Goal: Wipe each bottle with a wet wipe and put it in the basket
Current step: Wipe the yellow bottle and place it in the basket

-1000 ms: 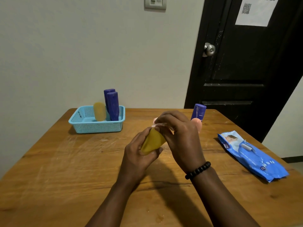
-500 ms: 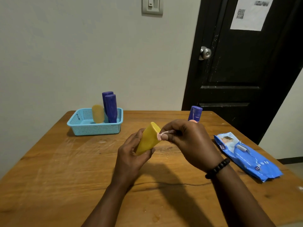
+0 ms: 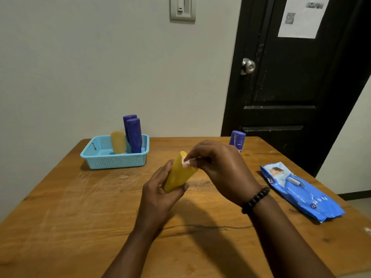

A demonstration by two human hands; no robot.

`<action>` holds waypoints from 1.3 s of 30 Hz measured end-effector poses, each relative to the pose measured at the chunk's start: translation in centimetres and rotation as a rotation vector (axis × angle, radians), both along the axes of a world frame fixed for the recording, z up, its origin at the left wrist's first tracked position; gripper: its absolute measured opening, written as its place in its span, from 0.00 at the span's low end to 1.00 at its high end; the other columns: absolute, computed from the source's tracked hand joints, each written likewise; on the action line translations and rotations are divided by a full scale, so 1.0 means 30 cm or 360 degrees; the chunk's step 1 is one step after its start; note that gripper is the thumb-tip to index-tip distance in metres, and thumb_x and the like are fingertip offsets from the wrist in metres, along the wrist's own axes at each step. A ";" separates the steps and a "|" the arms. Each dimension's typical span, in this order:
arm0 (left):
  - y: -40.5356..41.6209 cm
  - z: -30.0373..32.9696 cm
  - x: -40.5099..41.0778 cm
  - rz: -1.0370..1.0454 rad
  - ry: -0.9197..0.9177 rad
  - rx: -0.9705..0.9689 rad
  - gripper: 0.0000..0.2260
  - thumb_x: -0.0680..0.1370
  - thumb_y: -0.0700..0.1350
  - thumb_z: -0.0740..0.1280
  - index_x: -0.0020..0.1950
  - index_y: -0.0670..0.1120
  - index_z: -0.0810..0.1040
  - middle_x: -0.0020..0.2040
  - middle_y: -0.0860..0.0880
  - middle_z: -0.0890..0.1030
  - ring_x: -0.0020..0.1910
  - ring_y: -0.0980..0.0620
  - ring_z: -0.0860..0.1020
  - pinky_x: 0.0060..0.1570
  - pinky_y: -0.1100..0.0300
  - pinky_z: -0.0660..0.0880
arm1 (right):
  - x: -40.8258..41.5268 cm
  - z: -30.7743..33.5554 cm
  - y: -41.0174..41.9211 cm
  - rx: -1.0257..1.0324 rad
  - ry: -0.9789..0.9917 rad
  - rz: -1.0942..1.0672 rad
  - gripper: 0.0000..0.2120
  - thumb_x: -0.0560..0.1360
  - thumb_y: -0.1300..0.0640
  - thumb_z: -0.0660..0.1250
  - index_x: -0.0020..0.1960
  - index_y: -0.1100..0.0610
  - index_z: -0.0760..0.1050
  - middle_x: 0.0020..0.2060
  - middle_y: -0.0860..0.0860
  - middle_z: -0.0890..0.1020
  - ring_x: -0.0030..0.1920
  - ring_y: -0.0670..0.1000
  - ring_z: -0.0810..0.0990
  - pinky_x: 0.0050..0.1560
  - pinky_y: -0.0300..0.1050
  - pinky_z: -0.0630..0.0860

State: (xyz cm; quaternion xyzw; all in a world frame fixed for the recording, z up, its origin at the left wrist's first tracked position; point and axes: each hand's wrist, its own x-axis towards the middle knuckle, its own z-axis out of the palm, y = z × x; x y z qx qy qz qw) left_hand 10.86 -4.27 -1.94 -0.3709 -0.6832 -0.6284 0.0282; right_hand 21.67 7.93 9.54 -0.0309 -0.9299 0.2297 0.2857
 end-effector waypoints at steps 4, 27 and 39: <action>0.012 -0.009 -0.014 -0.0018 -0.0173 -0.0004 0.34 0.71 0.54 0.75 0.75 0.61 0.66 0.67 0.67 0.72 0.66 0.68 0.70 0.61 0.66 0.71 | 0.053 -0.034 0.043 -0.0375 0.0067 0.0019 0.06 0.75 0.55 0.68 0.51 0.48 0.82 0.47 0.40 0.82 0.50 0.38 0.79 0.50 0.36 0.77; 0.021 -0.009 -0.077 -0.0168 -0.1169 0.0501 0.24 0.71 0.52 0.73 0.59 0.38 0.75 0.51 0.40 0.81 0.53 0.45 0.81 0.56 0.48 0.79 | -0.056 -0.289 -0.056 0.0401 0.0197 -0.0003 0.11 0.70 0.64 0.74 0.51 0.55 0.82 0.52 0.50 0.80 0.50 0.47 0.78 0.44 0.39 0.80; 0.007 0.029 -0.068 -0.0693 -0.1394 0.0876 0.21 0.76 0.45 0.66 0.68 0.39 0.73 0.63 0.40 0.81 0.62 0.46 0.80 0.60 0.52 0.79 | -0.025 -0.209 -0.037 -0.0557 0.0509 -0.0177 0.10 0.76 0.62 0.68 0.53 0.50 0.80 0.50 0.42 0.80 0.53 0.39 0.77 0.50 0.29 0.74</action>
